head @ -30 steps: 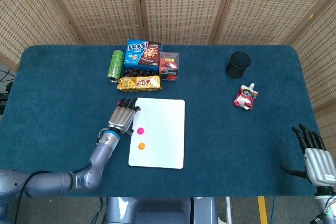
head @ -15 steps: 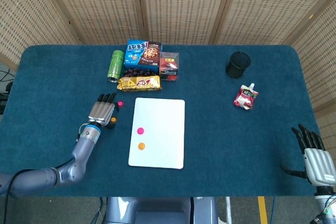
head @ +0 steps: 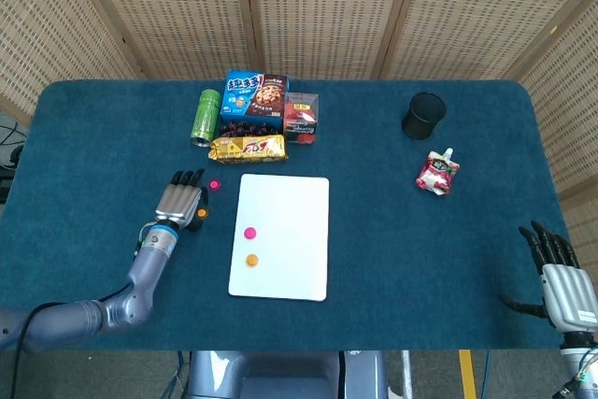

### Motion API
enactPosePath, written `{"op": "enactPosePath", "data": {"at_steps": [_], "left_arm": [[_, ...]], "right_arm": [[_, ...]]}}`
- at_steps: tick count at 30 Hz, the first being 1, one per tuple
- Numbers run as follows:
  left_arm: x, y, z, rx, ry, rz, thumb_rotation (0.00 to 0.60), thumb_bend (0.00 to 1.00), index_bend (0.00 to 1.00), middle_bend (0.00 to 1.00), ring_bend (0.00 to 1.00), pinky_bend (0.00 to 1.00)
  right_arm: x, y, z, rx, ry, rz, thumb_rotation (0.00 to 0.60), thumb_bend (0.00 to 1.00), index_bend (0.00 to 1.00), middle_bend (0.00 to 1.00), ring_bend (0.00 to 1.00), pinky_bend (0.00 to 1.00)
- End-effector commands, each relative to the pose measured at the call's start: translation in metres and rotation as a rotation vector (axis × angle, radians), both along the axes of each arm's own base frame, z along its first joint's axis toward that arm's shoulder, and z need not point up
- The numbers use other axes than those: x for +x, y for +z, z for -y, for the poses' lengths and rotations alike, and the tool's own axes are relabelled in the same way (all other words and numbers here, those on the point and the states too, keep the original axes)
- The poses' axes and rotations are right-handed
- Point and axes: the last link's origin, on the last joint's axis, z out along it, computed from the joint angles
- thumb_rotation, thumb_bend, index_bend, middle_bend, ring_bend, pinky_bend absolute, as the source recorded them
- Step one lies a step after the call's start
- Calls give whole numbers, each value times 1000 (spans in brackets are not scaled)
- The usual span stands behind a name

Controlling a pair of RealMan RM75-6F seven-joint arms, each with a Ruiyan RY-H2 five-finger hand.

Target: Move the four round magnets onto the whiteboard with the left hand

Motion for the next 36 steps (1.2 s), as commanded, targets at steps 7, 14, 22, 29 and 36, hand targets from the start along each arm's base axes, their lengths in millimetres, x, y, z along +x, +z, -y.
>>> {"op": "enactPosePath", "data": {"at_steps": [7, 14, 22, 29, 36], "left_arm": [[-5, -3, 1, 2, 17, -1, 600, 321, 394, 0, 0, 0], [-6, -6, 0, 7, 15, -7, 600, 321, 432, 0, 0, 0], [-8, -6, 0, 16, 20, -29, 600, 334, 491, 0, 0, 0], [7, 0, 3, 6, 4, 40, 600, 333, 496, 0, 0, 0], [61, 1, 30, -96, -130, 182, 600, 328, 496, 0, 0, 0]], "right_arm": [[0, 0, 0, -1, -1, 0, 600, 77, 0, 0, 0, 0], [0, 0, 0, 0, -1, 3, 600, 79, 0, 0, 0, 0], [0, 0, 0, 1, -1, 8, 600, 78, 0, 0, 0, 0], [0, 0, 0, 1, -1, 11, 600, 78, 0, 0, 0, 0], [0, 0, 0, 5, -1, 8, 600, 75, 0, 0, 0, 0]]}}
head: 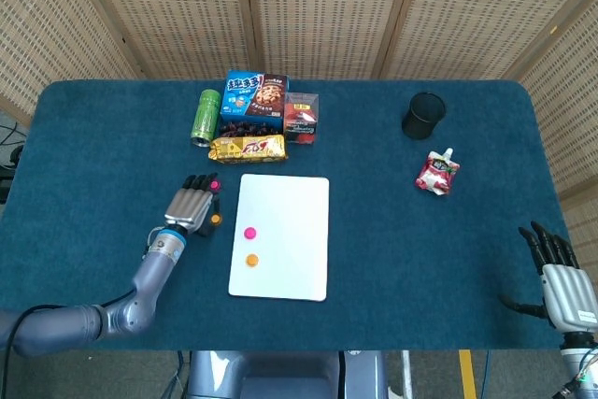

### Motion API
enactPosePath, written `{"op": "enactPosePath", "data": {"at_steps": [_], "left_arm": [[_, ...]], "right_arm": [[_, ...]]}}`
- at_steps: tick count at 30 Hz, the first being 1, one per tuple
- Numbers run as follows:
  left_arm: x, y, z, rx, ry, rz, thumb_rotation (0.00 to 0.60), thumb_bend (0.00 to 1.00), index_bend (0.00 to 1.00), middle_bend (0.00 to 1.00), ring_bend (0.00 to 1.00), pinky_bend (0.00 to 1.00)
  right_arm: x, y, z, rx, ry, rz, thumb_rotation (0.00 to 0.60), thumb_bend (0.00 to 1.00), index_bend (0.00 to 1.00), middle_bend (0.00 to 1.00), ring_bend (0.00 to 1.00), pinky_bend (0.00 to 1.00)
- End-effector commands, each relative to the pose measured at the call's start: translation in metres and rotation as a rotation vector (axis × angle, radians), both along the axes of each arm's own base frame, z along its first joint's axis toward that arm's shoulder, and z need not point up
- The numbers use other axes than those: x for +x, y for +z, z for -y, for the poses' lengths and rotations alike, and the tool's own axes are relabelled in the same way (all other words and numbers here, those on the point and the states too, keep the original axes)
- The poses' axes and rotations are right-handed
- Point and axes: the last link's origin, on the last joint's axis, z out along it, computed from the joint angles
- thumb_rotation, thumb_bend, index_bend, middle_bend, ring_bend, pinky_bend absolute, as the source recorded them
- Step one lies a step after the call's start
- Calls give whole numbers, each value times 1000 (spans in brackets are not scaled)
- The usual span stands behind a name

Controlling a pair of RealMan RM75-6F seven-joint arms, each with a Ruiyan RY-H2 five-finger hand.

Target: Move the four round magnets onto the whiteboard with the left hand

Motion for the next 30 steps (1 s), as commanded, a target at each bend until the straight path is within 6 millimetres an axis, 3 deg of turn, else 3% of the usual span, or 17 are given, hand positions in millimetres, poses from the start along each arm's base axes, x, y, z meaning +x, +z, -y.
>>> {"op": "enactPosePath", "data": {"at_steps": [1, 6, 12, 24, 30], "left_arm": [[34, 1, 16, -51, -101, 72, 600, 327, 496, 0, 0, 0], [66, -26, 31, -120, -171, 78, 600, 323, 496, 0, 0, 0], [82, -54, 39, -167, -166, 50, 600, 323, 496, 0, 0, 0], [88, -61, 52, -190, -168, 40, 600, 310, 497, 0, 0, 0], [86, -61, 51, -172, -189, 9, 600, 227, 490, 0, 0, 0]], "right_arm": [[0, 0, 0, 3, -1, 0, 600, 77, 0, 0, 0, 0], [0, 0, 1, 8, -10, 1, 600, 79, 0, 0, 0, 0], [-1, 1, 0, 6, -13, 10, 600, 79, 0, 0, 0, 0], [-2, 2, -1, 7, -12, 16, 600, 79, 0, 0, 0, 0], [-1, 2, -1, 7, -13, 15, 600, 79, 0, 0, 0, 0]]}}
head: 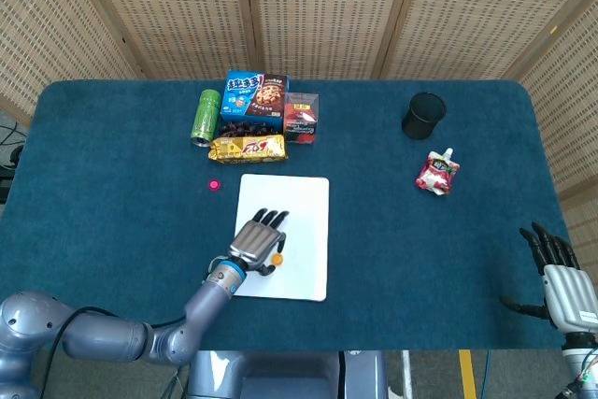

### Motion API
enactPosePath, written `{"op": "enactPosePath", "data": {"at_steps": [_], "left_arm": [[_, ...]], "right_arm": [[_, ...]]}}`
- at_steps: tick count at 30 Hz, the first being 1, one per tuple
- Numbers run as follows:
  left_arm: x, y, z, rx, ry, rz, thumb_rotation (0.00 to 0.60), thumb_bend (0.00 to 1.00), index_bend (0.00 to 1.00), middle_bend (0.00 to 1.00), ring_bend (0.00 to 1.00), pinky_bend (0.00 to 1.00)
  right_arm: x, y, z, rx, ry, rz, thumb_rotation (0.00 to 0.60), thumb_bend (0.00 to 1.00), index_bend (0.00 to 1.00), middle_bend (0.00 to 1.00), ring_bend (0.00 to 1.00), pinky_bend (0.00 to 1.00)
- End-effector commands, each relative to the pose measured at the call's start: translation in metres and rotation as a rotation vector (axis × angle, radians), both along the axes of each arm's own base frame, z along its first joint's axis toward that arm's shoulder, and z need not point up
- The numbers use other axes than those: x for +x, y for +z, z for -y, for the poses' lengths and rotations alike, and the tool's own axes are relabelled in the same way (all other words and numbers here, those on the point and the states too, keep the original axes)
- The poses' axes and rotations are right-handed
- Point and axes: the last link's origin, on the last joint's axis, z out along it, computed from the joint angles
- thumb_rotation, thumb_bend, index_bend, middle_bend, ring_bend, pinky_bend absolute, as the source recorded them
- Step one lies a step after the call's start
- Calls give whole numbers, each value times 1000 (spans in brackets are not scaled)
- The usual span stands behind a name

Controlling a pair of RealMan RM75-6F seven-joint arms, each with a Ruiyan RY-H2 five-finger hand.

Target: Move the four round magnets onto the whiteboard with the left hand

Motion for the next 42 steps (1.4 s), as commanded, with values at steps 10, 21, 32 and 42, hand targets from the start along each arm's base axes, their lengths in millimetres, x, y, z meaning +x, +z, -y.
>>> {"op": "enactPosePath", "data": {"at_steps": [10, 21, 32, 42], "left_arm": [[-3, 14, -16, 85, -20, 31, 600, 215, 426, 0, 0, 0], [-51, 57, -88, 302, 69, -30, 600, 333, 427, 0, 0, 0], [-87, 59, -103, 394, 218, 3, 600, 331, 427, 0, 0, 0], [-92, 47, -110, 451, 329, 26, 600, 332, 427, 0, 0, 0]], "right_arm": [[0, 0, 0, 0, -1, 8, 600, 77, 0, 0, 0, 0], [0, 0, 0, 5, -3, 5, 600, 78, 0, 0, 0, 0], [0, -1, 0, 11, -10, -1, 600, 78, 0, 0, 0, 0], [0, 0, 0, 11, -11, 6, 600, 80, 0, 0, 0, 0]]}}
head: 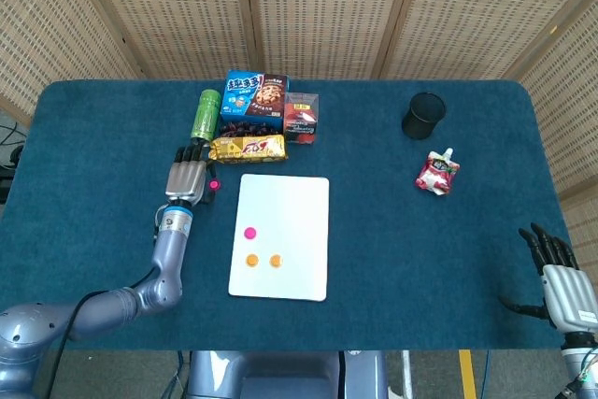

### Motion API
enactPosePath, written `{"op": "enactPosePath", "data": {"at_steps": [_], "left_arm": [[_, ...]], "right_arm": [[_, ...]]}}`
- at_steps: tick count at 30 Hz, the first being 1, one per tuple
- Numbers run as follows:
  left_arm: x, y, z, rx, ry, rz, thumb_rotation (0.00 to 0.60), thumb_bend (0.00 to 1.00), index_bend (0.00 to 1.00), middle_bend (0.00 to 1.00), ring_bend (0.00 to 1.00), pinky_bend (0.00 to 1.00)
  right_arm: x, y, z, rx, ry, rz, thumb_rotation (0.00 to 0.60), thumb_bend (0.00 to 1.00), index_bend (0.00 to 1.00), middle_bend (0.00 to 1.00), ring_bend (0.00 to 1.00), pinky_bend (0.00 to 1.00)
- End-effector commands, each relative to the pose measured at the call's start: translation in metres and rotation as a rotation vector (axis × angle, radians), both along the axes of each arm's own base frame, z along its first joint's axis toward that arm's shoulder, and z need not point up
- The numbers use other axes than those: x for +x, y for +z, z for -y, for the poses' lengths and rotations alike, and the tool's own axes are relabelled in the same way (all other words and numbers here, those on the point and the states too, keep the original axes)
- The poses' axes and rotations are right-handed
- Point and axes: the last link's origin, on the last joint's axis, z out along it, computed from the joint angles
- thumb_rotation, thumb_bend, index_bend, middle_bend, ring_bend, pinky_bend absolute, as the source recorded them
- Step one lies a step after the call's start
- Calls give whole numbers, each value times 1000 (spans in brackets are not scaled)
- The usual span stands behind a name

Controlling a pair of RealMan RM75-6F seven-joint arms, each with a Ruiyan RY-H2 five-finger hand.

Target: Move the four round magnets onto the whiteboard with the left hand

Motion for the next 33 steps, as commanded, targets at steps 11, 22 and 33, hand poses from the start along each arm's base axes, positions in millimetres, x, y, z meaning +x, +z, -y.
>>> {"op": "enactPosePath", "data": {"at_steps": [11, 22, 33], "left_arm": [[-9, -10, -7, 57, 81, -2, 600, 328, 427, 0, 0, 0], [-12, -20, -10, 39, 78, -17, 600, 326, 427, 0, 0, 0], [-12, -25, -11, 35, 76, -22, 600, 318, 427, 0, 0, 0]], "right_arm": [[0, 0, 0, 3, -1, 6, 600, 79, 0, 0, 0, 0], [0, 0, 0, 2, -3, 8, 600, 78, 0, 0, 0, 0], [0, 0, 0, 2, -3, 11, 600, 80, 0, 0, 0, 0]]}}
